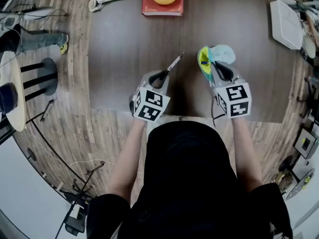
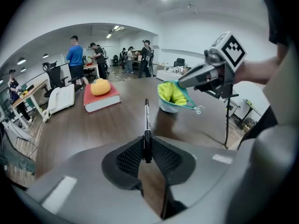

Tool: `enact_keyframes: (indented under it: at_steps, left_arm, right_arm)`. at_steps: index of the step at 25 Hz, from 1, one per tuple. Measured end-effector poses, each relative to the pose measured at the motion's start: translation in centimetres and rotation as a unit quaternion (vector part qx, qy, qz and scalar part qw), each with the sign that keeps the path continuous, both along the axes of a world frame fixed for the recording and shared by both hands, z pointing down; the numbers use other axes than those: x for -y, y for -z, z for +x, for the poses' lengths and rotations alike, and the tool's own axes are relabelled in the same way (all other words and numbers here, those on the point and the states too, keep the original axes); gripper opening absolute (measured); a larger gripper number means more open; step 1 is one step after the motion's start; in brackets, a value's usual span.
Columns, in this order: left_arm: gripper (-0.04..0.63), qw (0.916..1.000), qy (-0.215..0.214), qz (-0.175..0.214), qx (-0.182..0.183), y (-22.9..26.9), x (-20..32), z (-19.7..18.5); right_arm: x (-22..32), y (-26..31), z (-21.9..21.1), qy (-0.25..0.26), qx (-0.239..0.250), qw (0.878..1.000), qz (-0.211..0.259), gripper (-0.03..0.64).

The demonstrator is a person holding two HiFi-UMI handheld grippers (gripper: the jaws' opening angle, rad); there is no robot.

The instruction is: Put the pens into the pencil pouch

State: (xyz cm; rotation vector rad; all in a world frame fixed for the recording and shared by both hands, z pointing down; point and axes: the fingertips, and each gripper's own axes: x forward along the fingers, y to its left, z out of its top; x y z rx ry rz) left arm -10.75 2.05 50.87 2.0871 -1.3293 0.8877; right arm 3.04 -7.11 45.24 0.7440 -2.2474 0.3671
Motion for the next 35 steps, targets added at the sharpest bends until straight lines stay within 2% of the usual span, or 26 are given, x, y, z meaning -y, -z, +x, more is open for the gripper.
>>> enact_keyframes:
  at_steps: [6, 12, 26, 35]
  left_arm:
    - [0.060, 0.9985, -0.054, 0.011, 0.001, 1.3, 0.1, 5.1]
    - [0.060, 0.9977, -0.067, 0.001, -0.001, 1.8, -0.1, 8.2]
    - [0.061, 0.9952, -0.061, -0.075, 0.011, 0.7, -1.0, 9.5]
    - [0.063, 0.9936, -0.066, -0.090, 0.013, 0.4, -0.3, 9.9]
  right_arm:
    - [-0.2, 0.2, 1.4, -0.009, 0.011, 1.000, 0.004, 0.029]
    - [-0.5, 0.5, 2.8, -0.009, 0.019, 1.000, 0.009, 0.029]
    - [-1.6, -0.3, 2.3, 0.020, 0.030, 0.999, 0.007, 0.029]
    - [-2.2, -0.5, 2.0, 0.035, 0.030, 0.999, 0.003, 0.029]
